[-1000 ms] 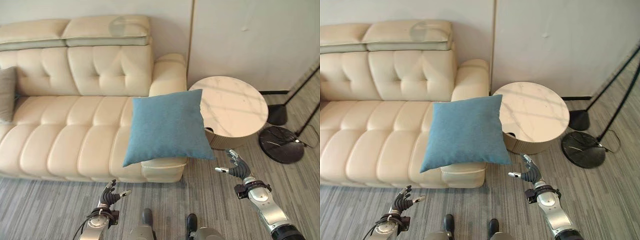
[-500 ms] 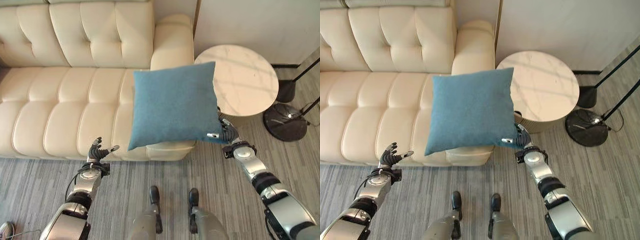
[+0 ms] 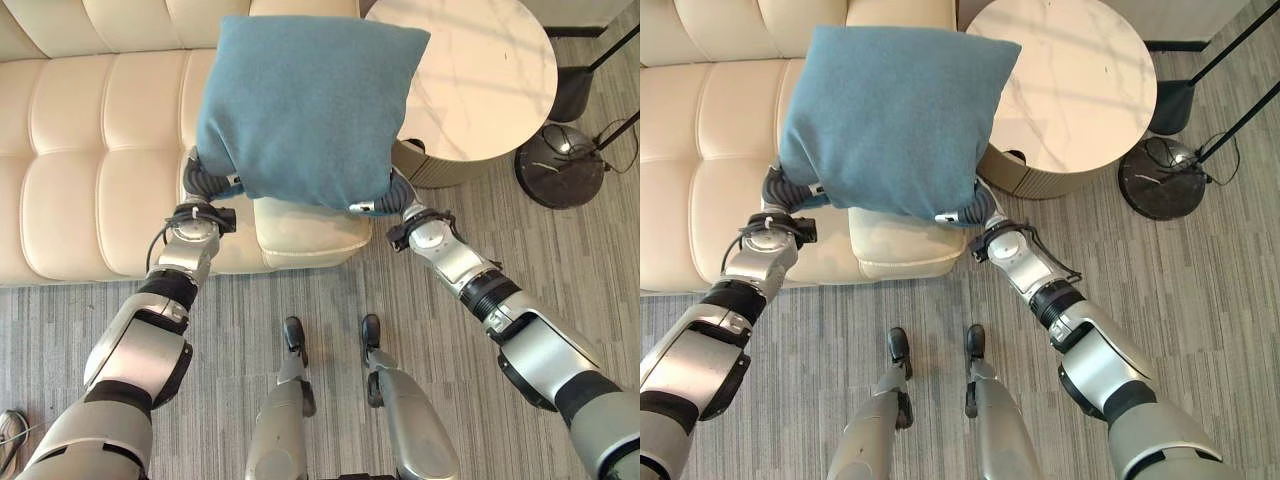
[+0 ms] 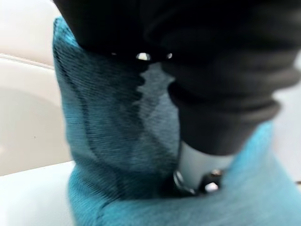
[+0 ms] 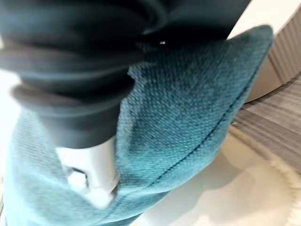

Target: Pick up all the scattered cushions and arrange them neatly on the sofa.

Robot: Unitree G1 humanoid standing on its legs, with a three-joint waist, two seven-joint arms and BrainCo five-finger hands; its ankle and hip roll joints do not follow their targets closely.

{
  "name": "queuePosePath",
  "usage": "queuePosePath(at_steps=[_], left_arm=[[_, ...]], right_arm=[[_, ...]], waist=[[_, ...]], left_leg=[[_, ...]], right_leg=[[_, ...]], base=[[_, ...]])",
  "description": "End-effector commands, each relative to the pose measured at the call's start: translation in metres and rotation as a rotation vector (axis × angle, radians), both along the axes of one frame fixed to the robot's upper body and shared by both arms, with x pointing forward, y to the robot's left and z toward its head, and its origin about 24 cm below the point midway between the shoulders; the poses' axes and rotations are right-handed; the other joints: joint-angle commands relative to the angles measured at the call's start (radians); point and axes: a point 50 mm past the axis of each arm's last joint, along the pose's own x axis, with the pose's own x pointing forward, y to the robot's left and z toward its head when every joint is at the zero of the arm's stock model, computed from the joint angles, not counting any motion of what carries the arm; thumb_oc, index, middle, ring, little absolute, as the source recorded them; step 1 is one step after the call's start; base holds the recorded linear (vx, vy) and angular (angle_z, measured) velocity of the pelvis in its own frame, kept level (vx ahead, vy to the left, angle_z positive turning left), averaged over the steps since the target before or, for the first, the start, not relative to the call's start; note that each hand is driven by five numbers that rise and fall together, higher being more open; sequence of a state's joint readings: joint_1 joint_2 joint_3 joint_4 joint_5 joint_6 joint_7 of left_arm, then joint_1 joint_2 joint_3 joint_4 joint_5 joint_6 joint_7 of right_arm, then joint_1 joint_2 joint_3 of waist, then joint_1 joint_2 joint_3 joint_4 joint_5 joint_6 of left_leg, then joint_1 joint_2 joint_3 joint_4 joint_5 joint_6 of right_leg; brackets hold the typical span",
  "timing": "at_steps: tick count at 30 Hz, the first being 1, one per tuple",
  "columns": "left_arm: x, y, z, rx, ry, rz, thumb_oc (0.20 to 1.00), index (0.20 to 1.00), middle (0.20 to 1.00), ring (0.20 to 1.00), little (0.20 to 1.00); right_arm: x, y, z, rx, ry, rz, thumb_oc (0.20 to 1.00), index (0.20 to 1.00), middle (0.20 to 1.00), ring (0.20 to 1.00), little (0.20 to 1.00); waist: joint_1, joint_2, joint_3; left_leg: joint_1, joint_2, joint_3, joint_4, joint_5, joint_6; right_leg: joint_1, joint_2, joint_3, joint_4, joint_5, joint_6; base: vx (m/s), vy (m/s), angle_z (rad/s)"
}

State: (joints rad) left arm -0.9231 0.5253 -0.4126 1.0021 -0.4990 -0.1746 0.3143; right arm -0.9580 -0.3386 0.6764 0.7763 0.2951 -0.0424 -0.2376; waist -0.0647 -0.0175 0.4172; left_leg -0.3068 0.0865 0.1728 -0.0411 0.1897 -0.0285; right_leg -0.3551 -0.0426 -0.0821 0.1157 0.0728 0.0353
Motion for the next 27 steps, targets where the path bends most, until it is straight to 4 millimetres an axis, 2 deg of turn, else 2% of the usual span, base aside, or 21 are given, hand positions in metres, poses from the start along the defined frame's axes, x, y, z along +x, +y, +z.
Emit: queuePosePath(at_steps=[1,5,6,8,9,14,15,16,22,23,27], left_arm=[[0.005,-0.055,0.001,-0.031,-0.075,-0.19,0.2,0.2,0.2,0.2,0.2],[0.0,-0.071,0.0,-0.109,-0.126,-0.23,0.2,0.2,0.2,0.2,0.2],[-0.006,-0.08,0.002,-0.159,-0.172,-0.268,0.2,0.2,0.2,0.2,0.2],[-0.014,-0.087,0.0,-0.192,-0.206,-0.301,0.2,0.2,0.2,0.2,0.2],[-0.024,-0.091,-0.004,-0.216,-0.235,-0.329,0.2,0.2,0.2,0.2,0.2],[-0.043,-0.095,-0.01,-0.251,-0.269,-0.374,0.2,0.2,0.2,0.2,0.2],[-0.051,-0.094,-0.015,-0.261,-0.271,-0.385,0.2,0.2,0.2,0.2,0.2],[-0.072,-0.099,-0.021,-0.283,-0.294,-0.437,0.2,0.2,0.2,0.2,0.2],[-0.108,-0.091,-0.031,-0.251,-0.309,-0.483,0.2,0.2,0.2,0.2,0.2],[-0.121,-0.085,-0.034,-0.243,-0.311,-0.486,0.2,0.2,0.2,0.2,0.2],[-0.137,-0.076,-0.034,-0.246,-0.326,-0.472,0.2,0.2,0.2,0.2,0.2]], right_arm=[[-0.014,0.056,0.023,0.146,-0.089,0.223,0.2,0.2,0.2,0.2,0.2],[-0.019,0.055,0.03,0.215,-0.124,0.242,0.2,0.2,0.2,0.2,0.2],[-0.024,0.052,0.03,0.249,-0.138,0.254,0.2,0.2,0.2,0.2,0.2],[-0.031,0.047,0.026,0.268,-0.148,0.26,0.2,0.2,0.2,0.2,0.2],[-0.04,0.04,0.02,0.294,-0.157,0.27,0.2,0.2,0.2,0.2,0.2],[-0.059,0.029,0.01,0.352,-0.165,0.29,0.2,0.2,0.2,0.2,0.2],[-0.066,0.025,0.005,0.365,-0.16,0.3,0.2,0.2,0.2,0.2,0.2],[-0.088,0.016,-0.001,0.41,-0.17,0.339,0.2,0.2,0.2,0.2,0.2],[-0.122,0.003,0.0,0.426,-0.212,0.416,0.2,0.2,0.2,0.2,0.2],[-0.132,-0.003,0.001,0.438,-0.225,0.426,0.2,0.2,0.2,0.2,0.2],[-0.143,-0.011,0.006,0.442,-0.255,0.429,0.2,0.2,0.2,0.2,0.2]], waist=[[0.008,-0.035,-0.06],[0.005,-0.037,-0.056],[0.004,-0.036,-0.058],[0.002,-0.032,-0.063],[0.002,-0.027,-0.072],[0.0,-0.018,-0.09],[-0.001,-0.015,-0.099],[-0.005,-0.007,-0.125],[-0.014,-0.004,-0.178],[-0.018,-0.007,-0.204],[-0.02,-0.015,-0.237]], left_leg=[[0.083,0.0,-0.018,-0.008,-0.12,-0.081],[0.09,0.003,-0.013,-0.006,-0.122,-0.082],[0.095,0.003,-0.013,-0.003,-0.126,-0.082],[0.103,0.002,-0.013,0.001,-0.13,-0.08],[0.116,-0.001,-0.013,0.005,-0.137,-0.076],[0.142,-0.004,-0.014,0.009,-0.151,-0.069],[0.154,-0.006,-0.013,0.012,-0.159,-0.065],[0.195,-0.017,-0.015,0.02,-0.181,-0.054],[0.255,-0.038,-0.019,0.046,-0.223,-0.032],[0.276,-0.046,-0.02,0.054,-0.237,-0.025],[0.304,-0.065,-0.005,0.047,-0.252,-0.008]], right_leg=[[-0.023,-0.058,0.067,-0.073,0.014,0.108],[-0.014,-0.056,0.069,-0.077,0.013,0.107],[-0.006,-0.056,0.069,-0.078,0.011,0.107],[0.005,-0.057,0.068,-0.078,0.008,0.107],[0.018,-0.057,0.067,-0.076,0.003,0.106],[0.044,-0.062,0.062,-0.069,-0.009,0.105],[0.055,-0.065,0.061,-0.064,-0.015,0.104],[0.095,-0.07,0.057,-0.048,-0.032,0.103],[0.163,-0.081,0.054,-0.03,-0.057,0.108],[0.184,-0.087,0.054,-0.033,-0.054,0.114],[0.191,-0.099,0.066,-0.054,-0.012,0.145]], base=[[0.0,0.0,0.0],[-0.01,-0.015,-0.08],[0.0,-0.018,-0.09],[0.0,0.0,0.0],[0.0,0.0,0.0],[0.01,0.005,0.0],[0.09,0.071,0.01],[0.12,0.089,0.0],[0.05,0.087,0.03],[0.03,0.149,-0.01],[-0.05,0.122,-0.06]])
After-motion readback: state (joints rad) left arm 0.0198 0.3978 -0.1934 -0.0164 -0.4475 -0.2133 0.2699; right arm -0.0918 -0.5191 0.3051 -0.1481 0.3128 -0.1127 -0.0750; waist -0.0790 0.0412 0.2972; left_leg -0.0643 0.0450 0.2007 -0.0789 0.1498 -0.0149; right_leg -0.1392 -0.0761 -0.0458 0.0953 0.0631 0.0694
